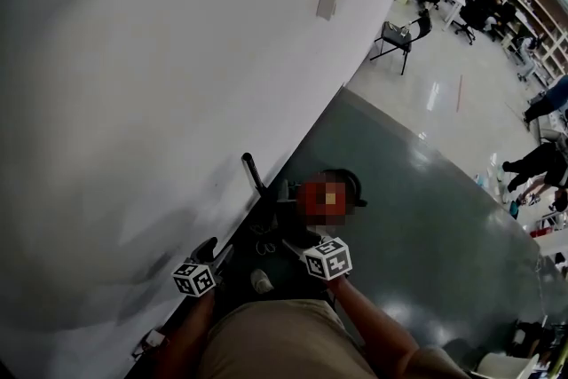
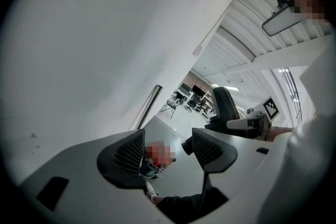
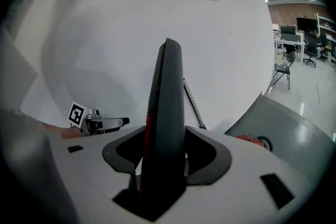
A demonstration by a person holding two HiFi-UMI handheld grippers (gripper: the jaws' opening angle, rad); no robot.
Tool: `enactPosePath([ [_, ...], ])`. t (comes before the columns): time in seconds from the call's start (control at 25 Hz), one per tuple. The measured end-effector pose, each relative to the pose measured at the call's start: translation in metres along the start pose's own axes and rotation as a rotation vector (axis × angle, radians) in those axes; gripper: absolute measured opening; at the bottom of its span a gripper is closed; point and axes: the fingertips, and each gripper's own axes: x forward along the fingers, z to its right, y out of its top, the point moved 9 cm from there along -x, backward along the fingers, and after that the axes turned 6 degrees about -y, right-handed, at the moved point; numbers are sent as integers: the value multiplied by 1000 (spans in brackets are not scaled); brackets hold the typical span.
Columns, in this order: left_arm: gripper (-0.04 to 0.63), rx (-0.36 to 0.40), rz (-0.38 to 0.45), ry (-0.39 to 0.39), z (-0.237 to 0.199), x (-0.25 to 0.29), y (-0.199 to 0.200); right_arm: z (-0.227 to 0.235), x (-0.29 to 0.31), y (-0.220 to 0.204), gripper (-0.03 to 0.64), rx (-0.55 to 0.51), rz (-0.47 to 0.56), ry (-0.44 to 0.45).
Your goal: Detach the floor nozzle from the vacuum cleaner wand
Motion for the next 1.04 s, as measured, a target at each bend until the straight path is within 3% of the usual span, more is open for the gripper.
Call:
enactPosePath([
  [0.16,293,-2,-21,0,2,7,-5,2,5,-5,225,-69,-7,-1],
  [0.36,293,-4,-24,-10,9,11,-3,1,6,4,225,-68,9,-2],
  [1.04,293,25,-26,-38,14,9,13,6,-14,33,225,36,112,-28],
])
